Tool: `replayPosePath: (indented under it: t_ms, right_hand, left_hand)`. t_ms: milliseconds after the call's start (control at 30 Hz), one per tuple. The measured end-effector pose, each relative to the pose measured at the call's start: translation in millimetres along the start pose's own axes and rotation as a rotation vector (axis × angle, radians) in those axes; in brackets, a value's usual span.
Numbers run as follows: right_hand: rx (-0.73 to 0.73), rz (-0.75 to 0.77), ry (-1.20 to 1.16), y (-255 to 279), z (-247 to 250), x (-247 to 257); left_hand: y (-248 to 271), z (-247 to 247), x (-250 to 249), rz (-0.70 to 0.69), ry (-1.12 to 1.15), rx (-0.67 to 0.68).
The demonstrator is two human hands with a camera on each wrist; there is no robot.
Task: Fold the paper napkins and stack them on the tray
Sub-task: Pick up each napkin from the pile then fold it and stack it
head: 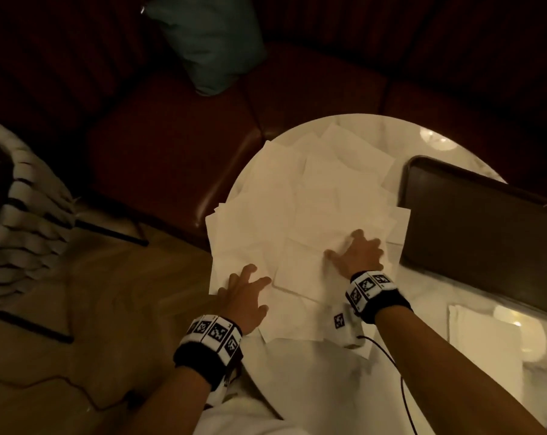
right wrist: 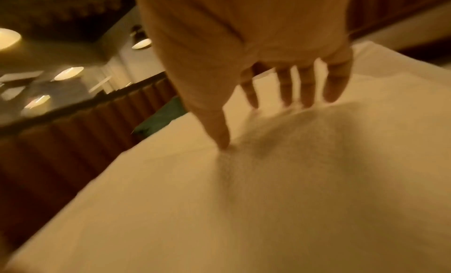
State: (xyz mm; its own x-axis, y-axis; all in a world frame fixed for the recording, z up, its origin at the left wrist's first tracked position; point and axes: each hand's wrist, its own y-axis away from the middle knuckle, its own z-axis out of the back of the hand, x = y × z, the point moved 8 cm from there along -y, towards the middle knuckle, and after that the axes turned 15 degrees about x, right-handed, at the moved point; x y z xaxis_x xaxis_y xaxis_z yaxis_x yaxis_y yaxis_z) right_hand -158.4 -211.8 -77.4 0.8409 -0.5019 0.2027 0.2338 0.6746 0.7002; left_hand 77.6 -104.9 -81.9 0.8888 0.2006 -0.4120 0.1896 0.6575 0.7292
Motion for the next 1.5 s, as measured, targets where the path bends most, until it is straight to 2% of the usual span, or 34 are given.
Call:
replayPosePath:
  t_ms: [100, 267, 333, 400, 500, 600, 667, 700, 767, 867, 933, 1000, 1067, 1167, 1267, 1333, 1433, 1500]
  right_hand:
    - [0.038, -0.23, -0.171, 5, 2, -31]
    - [-0.06, -0.198, -0.258, 16, -5, -49]
    - [-0.159, -0.126, -0.299, 21, -1, -50]
    - [-0.235, 0.008, -0.413, 28, 8, -47]
    - [-0.25, 0.204, -0.484, 43, 29, -42]
    - [-0.194, 0.407, -0.507, 68, 59, -34]
    - [-0.119, 0.551, -0.642, 90, 78, -30]
    - [-0.068, 0.607, -0.742, 102, 86, -29]
    - [0.054, 0.666, -0.944, 119, 95, -32]
    - [0.144, 0.681, -1.089, 137, 106, -48]
    - [0.161, 0.679, -1.103, 145, 111, -63]
    - [0.119, 0.659, -1.049, 152, 117, -82]
    - [-0.039, 0.635, -0.968, 158, 128, -107]
    - [-0.235, 0.692, -0.908, 172, 142, -138]
    - [-0.265, 0.721, -0.939, 180, 151, -163]
    - [-0.29, 0.673, -0.791, 182, 158, -174]
    - [-0.22, 0.632, -0.746, 178, 164, -184]
    - [-0.265, 0.644, -0.707, 181, 173, -188]
  left_hand:
    - [-1, 1, -2, -0.005, 0.008, -0.015]
    - [-4, 5, -2, -0.015, 0.014, -0.038]
    - [-4, 6, -2, -0.021, 0.011, -0.034]
    - [-6, 7, 0, -0.014, 0.025, -0.019]
    - [-11, 18, -2, -0.034, 0.101, -0.037]
    - [-9, 49, -20, -0.162, 0.401, -0.224]
    - [-5, 65, -39, -0.233, 0.622, -0.273]
    - [-5, 68, -51, -0.271, 0.741, -0.237]
    - [-3, 68, -82, -0.366, 0.964, -0.071]
    - [7, 64, -129, -0.504, 1.073, 0.168]
    - [17, 63, -149, -0.554, 1.105, 0.218]
    - [25, 63, -164, -0.606, 1.174, 0.218]
    - [34, 65, -179, -0.658, 1.13, 0.151]
    - [43, 65, -201, -0.663, 0.989, 0.052]
    - [48, 65, -220, -0.654, 0.9, -0.006]
    - [52, 68, -232, -0.647, 0.805, -0.067]
    - [63, 80, -248, -0.631, 0.513, -0.229]
    - [69, 85, -256, -0.64, 0.344, -0.265]
